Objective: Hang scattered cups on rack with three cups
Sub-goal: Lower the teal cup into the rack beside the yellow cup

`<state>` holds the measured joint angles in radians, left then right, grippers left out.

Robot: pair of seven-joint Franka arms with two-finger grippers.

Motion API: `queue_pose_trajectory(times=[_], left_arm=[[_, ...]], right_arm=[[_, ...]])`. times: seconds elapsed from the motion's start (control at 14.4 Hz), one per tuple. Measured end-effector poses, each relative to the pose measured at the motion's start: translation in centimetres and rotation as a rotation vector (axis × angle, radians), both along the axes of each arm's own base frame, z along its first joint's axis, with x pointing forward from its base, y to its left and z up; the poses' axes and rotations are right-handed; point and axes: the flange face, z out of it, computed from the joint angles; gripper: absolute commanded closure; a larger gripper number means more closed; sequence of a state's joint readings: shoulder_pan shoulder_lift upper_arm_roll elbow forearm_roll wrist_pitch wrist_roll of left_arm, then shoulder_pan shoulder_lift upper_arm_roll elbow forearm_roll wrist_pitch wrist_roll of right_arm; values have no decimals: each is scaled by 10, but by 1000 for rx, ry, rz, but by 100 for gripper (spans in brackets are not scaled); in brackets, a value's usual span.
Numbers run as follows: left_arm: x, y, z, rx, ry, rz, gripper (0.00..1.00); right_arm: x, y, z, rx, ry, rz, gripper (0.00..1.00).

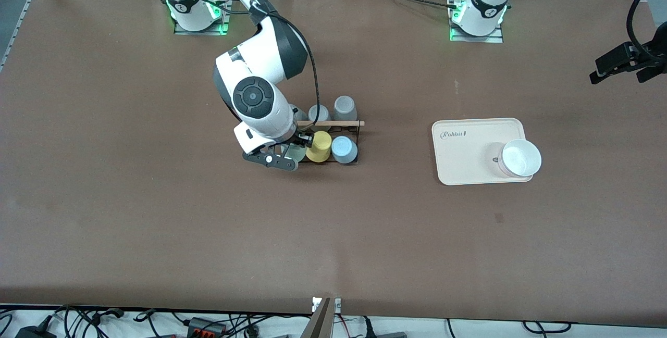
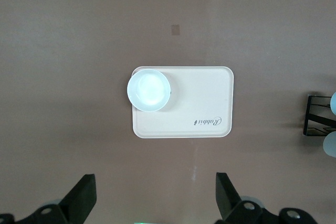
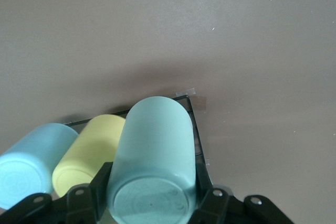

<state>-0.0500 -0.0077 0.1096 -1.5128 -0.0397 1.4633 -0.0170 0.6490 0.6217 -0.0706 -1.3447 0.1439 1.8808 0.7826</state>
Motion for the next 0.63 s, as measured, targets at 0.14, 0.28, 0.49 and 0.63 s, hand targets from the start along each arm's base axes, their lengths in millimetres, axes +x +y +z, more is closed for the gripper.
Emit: queue_pose_trajectory(times=[0.14,0.28,0.49,0.63], left_arm=[[0,0,0,0,0,0,0],[0,0,0,0,0,0,0],[0,0,0,0,1,0,0],[0,0,-1,0,1,0,0]], right_arm=[[0,0,0,-1,1,0,81],[0,0,0,-1,1,0,81],[0,0,0,-2,2,1,81],[-1,0,-3,-6,9,1,81]])
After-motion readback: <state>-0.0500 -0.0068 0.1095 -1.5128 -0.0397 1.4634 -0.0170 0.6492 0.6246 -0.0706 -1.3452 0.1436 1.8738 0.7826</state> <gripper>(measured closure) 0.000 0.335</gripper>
